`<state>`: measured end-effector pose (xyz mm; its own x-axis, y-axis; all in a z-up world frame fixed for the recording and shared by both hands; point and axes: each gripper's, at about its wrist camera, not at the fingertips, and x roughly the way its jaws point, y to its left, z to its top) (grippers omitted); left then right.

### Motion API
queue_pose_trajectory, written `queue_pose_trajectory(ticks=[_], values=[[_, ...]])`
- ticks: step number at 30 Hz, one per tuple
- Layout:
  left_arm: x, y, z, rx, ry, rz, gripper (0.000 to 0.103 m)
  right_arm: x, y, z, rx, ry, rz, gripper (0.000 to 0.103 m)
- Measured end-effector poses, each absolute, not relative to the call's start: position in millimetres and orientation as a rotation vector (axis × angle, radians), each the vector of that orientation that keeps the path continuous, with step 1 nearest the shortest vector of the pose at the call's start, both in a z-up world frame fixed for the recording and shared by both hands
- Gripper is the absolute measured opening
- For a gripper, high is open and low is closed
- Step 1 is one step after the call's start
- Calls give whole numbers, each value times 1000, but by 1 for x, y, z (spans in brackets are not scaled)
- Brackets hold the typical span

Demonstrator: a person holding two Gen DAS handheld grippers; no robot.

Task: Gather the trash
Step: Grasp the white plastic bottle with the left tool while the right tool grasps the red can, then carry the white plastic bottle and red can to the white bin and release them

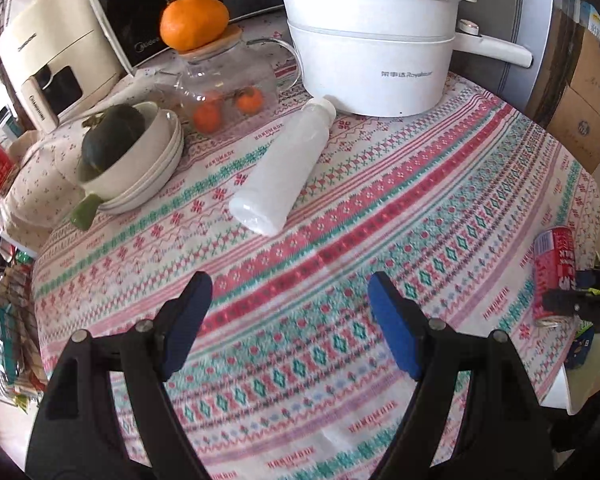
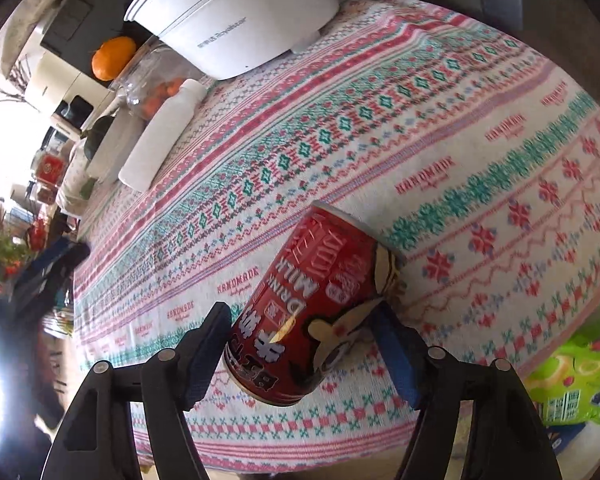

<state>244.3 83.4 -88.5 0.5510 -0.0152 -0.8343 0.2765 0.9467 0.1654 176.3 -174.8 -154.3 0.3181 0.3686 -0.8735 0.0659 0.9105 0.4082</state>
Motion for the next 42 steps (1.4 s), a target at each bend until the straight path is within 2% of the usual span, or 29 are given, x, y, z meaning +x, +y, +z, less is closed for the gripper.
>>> queue_pose_trajectory(ticks=[6,8,10,16,20,24,42], values=[[316,67,-110,349,1032,-191,80,186,-183,-149,326,1247,231,64],[338,63,-119,361,1053,-182,75,189,-191,-148,312,1248,224,63],[358,62,-128,352,1091,-170,66,190,-196,-147,299,1247,222,63],[383,62,-147,308,1167,-148,61,191,-203,-147,274,1271,255,63],[380,76,-151,159,1225,-125,56,190,-214,-150,318,1283,275,63],[356,81,-151,86,1252,-118,52,187,-216,-148,319,1291,270,62],[139,55,-128,-188,1203,-166,51,158,-235,-119,480,1248,329,62]])
